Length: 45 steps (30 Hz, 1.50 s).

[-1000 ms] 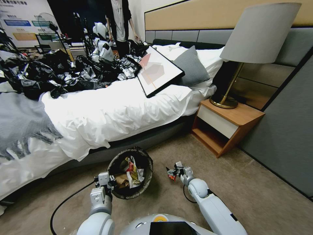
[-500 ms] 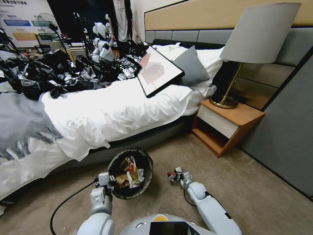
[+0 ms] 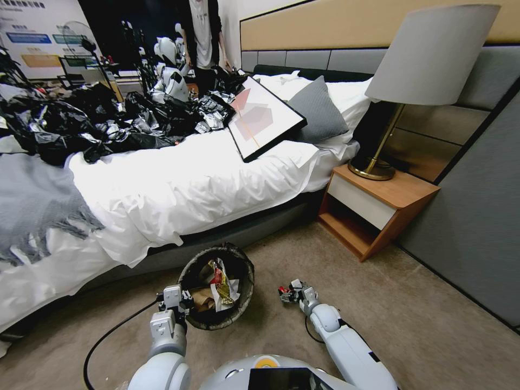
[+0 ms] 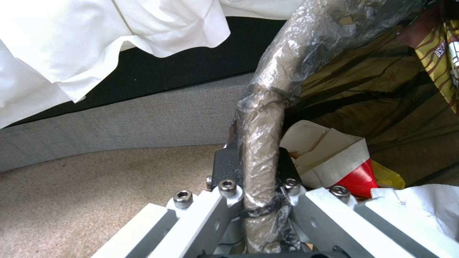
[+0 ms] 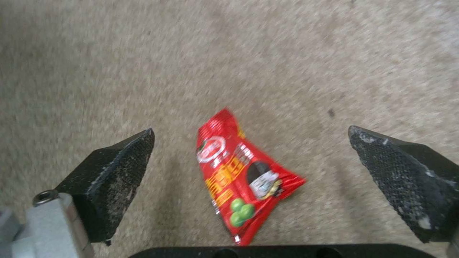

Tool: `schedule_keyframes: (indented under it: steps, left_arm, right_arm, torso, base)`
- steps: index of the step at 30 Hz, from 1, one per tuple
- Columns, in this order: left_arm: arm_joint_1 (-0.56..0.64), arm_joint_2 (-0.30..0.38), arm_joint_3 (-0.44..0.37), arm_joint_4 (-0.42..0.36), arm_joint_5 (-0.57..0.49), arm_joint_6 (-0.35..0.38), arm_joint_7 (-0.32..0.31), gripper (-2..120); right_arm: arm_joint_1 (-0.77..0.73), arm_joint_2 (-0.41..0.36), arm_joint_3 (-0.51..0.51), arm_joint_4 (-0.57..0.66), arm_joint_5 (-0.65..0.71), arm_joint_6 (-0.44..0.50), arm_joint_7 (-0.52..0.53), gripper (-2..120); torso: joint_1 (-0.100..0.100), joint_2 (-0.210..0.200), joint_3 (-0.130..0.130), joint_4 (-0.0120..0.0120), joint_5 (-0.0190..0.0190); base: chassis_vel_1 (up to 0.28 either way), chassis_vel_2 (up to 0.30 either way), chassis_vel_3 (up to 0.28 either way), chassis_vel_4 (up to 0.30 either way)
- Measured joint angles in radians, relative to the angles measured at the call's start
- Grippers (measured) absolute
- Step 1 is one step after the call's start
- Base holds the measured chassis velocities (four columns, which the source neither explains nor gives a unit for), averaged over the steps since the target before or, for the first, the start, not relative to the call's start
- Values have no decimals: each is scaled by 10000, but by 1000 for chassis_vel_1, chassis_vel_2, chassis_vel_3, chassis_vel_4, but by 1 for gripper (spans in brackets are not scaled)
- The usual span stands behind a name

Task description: Pick up the trash bin, then pick up the garbage from the floor and place it into the trash bin.

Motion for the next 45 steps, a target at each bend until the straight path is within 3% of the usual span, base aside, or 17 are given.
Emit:
schedule_keyframes:
  steps: [11, 21, 45]
  left_arm:
    - [10, -12, 14, -6, 27, -52, -20, 0]
    - [12, -24, 24, -6, 41, -64, -48, 0]
    - [-36, -48, 23, 43, 57, -153, -81, 0]
  right_arm:
    - [228, 149, -65, -926, -354, 373, -124, 89]
    - [359, 172, -64, -1442, -406, 802, -291, 72]
    - [290, 147, 74, -1572, -547, 1105, -257, 72]
  torso:
    - [0, 0, 0, 0, 0]
    - [-2, 2, -2, 1, -1]
    - [0, 2, 0, 5, 6]
  base:
    - [0, 0, 0, 0]
    - [0, 0, 0, 0]
    - [0, 0, 0, 0]
